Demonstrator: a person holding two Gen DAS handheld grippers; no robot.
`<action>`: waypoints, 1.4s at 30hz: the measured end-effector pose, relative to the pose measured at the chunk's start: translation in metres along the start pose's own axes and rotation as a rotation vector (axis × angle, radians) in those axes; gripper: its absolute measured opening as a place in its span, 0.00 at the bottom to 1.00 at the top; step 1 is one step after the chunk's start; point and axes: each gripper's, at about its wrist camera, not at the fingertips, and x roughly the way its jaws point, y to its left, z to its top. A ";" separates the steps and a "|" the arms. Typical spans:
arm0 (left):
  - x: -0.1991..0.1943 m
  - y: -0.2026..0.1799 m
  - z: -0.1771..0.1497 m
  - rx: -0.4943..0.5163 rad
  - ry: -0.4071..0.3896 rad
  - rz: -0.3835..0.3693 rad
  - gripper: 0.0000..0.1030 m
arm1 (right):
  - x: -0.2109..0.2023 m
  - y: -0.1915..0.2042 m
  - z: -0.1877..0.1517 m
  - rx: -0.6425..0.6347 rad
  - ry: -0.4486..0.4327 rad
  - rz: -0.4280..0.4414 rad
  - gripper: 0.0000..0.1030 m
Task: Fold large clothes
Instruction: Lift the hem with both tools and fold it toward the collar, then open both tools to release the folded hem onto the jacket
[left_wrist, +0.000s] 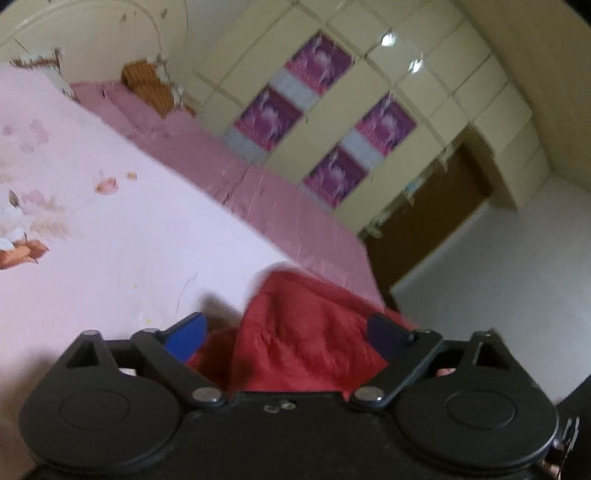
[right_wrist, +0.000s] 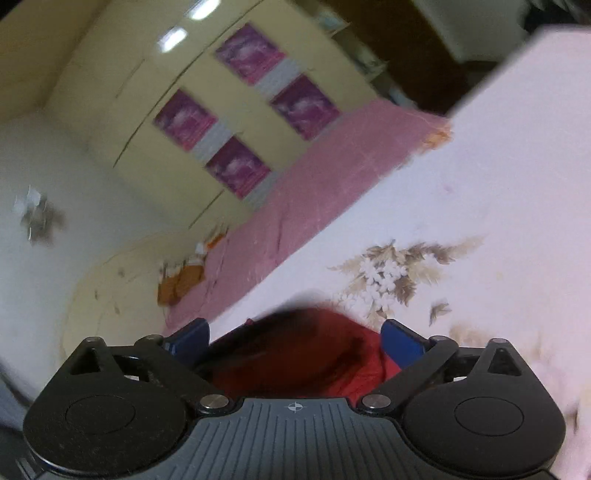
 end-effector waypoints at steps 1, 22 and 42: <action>0.007 0.001 -0.001 0.031 0.032 0.006 0.82 | 0.009 0.000 -0.001 -0.035 0.020 -0.017 0.83; 0.062 -0.047 -0.001 0.453 0.041 0.107 0.09 | 0.081 0.046 -0.013 -0.510 -0.042 -0.168 0.08; 0.054 -0.046 -0.012 0.484 0.039 0.254 0.69 | 0.094 0.028 -0.030 -0.522 -0.040 -0.364 0.83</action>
